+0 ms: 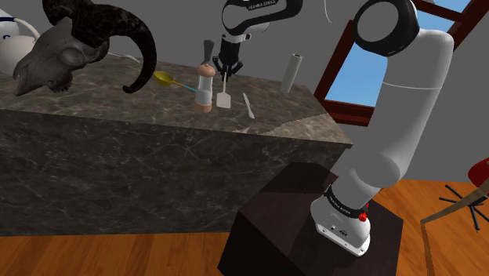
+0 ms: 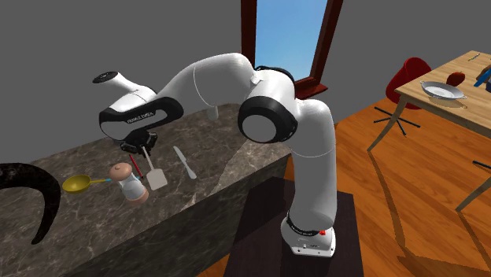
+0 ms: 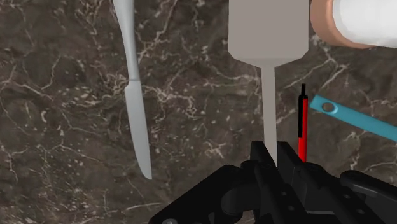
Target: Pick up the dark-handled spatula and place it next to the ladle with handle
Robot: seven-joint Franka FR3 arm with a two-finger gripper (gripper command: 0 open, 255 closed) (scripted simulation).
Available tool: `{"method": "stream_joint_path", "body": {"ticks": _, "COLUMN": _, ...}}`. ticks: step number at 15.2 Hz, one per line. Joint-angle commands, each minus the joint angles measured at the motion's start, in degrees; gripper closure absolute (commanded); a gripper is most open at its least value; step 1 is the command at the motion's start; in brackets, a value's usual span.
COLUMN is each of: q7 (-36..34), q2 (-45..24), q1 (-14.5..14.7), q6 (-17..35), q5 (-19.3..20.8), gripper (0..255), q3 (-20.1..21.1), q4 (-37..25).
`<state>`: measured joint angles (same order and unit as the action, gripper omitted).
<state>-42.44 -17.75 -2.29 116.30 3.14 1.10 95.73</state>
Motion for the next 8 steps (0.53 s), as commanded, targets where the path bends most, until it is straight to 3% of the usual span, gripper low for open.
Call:
{"method": "stream_joint_path", "body": {"ticks": 1, "q7": 0.0, "q2": -0.5, "q1": 0.0, "q6": 1.6, "q5": 0.0, "gripper": 255, "q3": 0.0, "q4": 1.1}}
{"method": "stream_joint_path", "body": {"ticks": 8, "q7": -0.3, "q2": -2.3, "q1": 0.0, "q6": 6.3, "q5": 0.2, "gripper": 255, "q3": -0.1, "q4": 4.0}}
